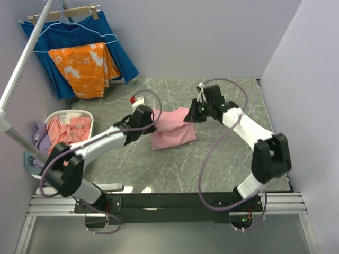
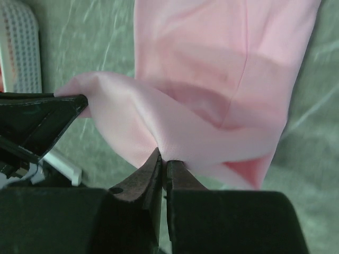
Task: Fold and stack the t-shirts
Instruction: Fold the long partially folded tshirt into a neat square
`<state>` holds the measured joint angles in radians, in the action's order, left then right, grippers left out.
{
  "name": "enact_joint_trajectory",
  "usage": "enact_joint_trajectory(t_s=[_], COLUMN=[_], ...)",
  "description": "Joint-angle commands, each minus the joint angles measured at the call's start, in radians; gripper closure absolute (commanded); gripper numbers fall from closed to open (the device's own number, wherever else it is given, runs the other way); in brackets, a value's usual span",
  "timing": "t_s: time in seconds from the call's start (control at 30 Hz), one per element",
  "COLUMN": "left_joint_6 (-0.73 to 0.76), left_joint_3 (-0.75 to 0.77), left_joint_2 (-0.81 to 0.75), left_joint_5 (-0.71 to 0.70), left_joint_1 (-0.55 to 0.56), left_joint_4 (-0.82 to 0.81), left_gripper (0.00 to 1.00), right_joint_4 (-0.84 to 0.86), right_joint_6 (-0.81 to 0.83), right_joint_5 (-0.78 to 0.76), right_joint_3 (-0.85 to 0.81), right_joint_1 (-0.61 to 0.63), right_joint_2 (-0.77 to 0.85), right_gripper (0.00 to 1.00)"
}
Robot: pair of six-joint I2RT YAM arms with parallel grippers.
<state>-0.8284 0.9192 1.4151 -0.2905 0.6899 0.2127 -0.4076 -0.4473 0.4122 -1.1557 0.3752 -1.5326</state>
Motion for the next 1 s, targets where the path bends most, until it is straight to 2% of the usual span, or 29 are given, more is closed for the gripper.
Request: enact_joint_trajectory(t_s=[0.0, 0.1, 0.23, 0.43, 0.47, 0.5, 0.57, 0.6, 0.63, 0.67, 0.7, 0.8, 0.87, 0.97], left_joint_6=[0.136, 0.173, 0.196, 0.216, 0.222, 0.229, 0.258, 0.262, 0.273, 0.276, 0.273, 0.267, 0.270, 0.282], left_joint_3=[0.167, 0.286, 0.446, 0.605, 0.628, 0.648, 0.699, 0.716, 0.763, 0.782, 0.794, 0.756, 0.718, 0.693], left_joint_2=[0.178, 0.308, 0.453, 0.639, 0.657, 0.694, 0.734, 0.775, 0.794, 0.808, 0.812, 0.741, 0.694, 0.625], left_joint_5=[0.074, 0.123, 0.171, 0.252, 0.263, 0.269, 0.299, 0.318, 0.339, 0.359, 0.353, 0.311, 0.298, 0.327], left_joint_1=[-0.104, -0.160, -0.223, -0.306, -0.312, -0.323, -0.331, -0.339, -0.342, -0.345, -0.351, -0.365, -0.372, -0.374], left_joint_4=[-0.098, -0.110, -0.116, -0.157, -0.159, -0.165, -0.200, -0.205, -0.205, -0.205, -0.205, -0.286, -0.303, -0.292], left_gripper=[0.89, 0.91, 0.93, 0.95, 0.94, 0.92, 0.71, 0.59, 0.35, 0.27, 0.24, 0.13, 0.06, 0.05], right_joint_4=[-0.003, -0.013, -0.040, -0.128, -0.141, -0.145, -0.151, -0.149, -0.145, -0.128, -0.096, 0.042, 0.108, 0.100], right_joint_6=[0.050, 0.051, 0.058, 0.045, 0.035, 0.024, 0.003, -0.004, -0.007, 0.004, 0.012, 0.036, 0.061, 0.078], right_joint_5=[0.029, 0.048, 0.053, 0.010, 0.004, -0.010, -0.009, -0.009, -0.035, -0.048, -0.062, -0.134, -0.194, -0.121], right_joint_3=[-0.183, -0.310, -0.545, -0.872, -0.907, -0.938, -1.007, -1.024, -1.035, -1.032, -1.009, -0.842, -0.739, -0.714], right_joint_1=[-0.028, -0.045, -0.067, -0.114, -0.124, -0.130, -0.153, -0.159, -0.168, -0.168, -0.170, -0.173, -0.173, -0.171], right_joint_2=[-0.189, -0.293, -0.513, -0.756, -0.779, -0.819, -0.853, -0.868, -0.882, -0.879, -0.865, -0.703, -0.635, -0.569], right_gripper=[0.96, 0.96, 0.97, 0.99, 0.98, 0.92, 0.87, 0.77, 0.60, 0.50, 0.32, 0.17, 0.14, 0.11])
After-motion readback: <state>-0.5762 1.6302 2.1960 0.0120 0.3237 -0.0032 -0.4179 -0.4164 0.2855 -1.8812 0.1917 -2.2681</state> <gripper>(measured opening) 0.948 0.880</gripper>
